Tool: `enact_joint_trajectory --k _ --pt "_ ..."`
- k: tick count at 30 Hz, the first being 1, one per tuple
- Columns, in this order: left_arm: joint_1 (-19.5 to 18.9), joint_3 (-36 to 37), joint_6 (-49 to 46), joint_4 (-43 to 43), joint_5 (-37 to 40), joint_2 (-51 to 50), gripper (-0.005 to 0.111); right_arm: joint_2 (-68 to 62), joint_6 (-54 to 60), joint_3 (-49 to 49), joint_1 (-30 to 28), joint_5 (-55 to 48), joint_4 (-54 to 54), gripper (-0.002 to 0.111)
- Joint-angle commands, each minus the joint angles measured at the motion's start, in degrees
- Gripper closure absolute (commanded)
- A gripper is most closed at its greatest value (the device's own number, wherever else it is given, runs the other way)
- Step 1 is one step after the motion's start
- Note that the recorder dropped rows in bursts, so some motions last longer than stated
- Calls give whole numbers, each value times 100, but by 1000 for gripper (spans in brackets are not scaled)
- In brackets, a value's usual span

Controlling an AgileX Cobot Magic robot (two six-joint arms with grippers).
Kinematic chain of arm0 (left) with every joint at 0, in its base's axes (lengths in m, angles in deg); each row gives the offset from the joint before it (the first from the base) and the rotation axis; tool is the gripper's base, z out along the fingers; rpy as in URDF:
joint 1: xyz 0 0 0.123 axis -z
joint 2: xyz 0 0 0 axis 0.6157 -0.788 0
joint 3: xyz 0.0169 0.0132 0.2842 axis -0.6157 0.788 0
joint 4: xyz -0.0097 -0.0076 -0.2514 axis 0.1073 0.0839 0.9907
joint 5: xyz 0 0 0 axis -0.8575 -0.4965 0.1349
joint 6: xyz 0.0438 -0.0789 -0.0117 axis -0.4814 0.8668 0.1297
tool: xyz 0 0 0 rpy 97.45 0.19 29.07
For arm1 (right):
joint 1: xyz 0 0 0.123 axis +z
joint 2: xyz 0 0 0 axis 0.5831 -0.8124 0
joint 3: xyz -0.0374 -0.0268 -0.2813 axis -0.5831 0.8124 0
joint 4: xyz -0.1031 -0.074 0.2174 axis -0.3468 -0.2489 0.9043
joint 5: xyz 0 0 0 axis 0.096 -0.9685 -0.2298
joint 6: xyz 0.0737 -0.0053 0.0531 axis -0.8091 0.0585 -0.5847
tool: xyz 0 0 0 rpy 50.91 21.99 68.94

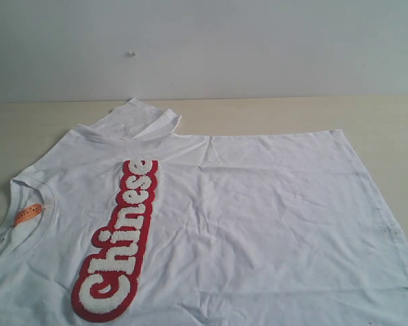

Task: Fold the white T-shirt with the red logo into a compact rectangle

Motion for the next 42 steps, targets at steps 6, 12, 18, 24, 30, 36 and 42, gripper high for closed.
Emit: enact_joint_trajectory --k 6,12,18,24,30,36,42 --pt "548 -1413 -1123 -28 729 -1459 107 -508 728 -857 13 -144 -53 108" --pt "594 -1952 -1833 -28 1270 -2383 107 -1201 1656 -1249 104 -311 -53 108" --pt "618 -2347 -3040 -5 1630 -3111 107 -2129 3215 -1622 642 -358 -65 108" --pt "995 -2806 -4920 -5 1937 -3964 107 -3439 4044 -2278 948 -798 -65 108" --pt "1473 -3549 -7664 -5 3102 -5166 107 -4750 5559 -3202 1129 -1763 -68 108" --pt "1730 -4185 -9730 -5 4042 -6310 107 -5874 7614 -4218 1462 -3057 -58 108" --pt "1730 -4290 -10402 -5 4644 -6939 107 -6846 8950 -4760 1545 -4723 -21 108"
